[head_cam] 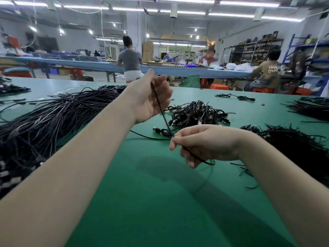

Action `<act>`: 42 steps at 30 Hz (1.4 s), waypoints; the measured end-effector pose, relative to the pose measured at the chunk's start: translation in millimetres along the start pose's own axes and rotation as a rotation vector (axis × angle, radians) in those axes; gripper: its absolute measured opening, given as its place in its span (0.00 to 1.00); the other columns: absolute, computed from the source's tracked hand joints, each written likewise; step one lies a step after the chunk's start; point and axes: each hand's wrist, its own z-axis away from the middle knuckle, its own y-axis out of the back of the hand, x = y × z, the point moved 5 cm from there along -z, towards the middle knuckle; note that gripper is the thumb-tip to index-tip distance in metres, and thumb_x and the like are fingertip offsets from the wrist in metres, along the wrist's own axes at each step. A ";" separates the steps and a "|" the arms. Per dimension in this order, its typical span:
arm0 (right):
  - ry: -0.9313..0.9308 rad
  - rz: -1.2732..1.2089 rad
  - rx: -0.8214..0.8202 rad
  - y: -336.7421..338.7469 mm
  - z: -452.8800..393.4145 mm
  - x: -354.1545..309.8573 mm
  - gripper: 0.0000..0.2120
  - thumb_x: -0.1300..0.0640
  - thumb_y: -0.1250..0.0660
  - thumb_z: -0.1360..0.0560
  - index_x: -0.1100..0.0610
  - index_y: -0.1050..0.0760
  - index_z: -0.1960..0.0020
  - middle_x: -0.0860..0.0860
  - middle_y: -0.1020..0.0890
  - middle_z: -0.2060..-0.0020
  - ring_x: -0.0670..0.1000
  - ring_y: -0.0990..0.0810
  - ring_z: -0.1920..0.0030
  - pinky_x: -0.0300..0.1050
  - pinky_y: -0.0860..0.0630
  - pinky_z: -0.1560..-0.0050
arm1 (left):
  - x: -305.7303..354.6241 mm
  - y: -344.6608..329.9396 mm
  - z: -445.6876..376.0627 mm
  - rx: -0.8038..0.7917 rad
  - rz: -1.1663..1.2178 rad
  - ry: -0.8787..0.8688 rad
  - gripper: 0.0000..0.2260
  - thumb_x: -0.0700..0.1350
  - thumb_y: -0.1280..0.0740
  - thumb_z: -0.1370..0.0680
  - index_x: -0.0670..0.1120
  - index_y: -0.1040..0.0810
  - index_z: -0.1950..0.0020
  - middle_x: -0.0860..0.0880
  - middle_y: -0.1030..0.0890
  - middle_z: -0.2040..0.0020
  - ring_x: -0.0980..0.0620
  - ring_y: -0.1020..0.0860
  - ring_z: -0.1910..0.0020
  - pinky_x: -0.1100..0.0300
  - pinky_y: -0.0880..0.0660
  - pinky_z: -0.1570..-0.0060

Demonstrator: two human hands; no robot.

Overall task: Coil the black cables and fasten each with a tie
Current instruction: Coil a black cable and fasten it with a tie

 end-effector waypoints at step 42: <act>0.150 0.432 0.890 61.1 31.8 -21.1 0.23 0.35 0.33 0.31 0.55 0.30 0.66 0.42 0.34 0.81 0.42 0.38 0.80 0.31 0.40 0.80 | -15.1 -22.1 35.2 -0.676 -0.798 0.277 0.23 0.53 0.46 0.19 0.44 0.14 0.57 0.43 0.15 0.56 0.48 0.18 0.59 0.51 0.27 0.52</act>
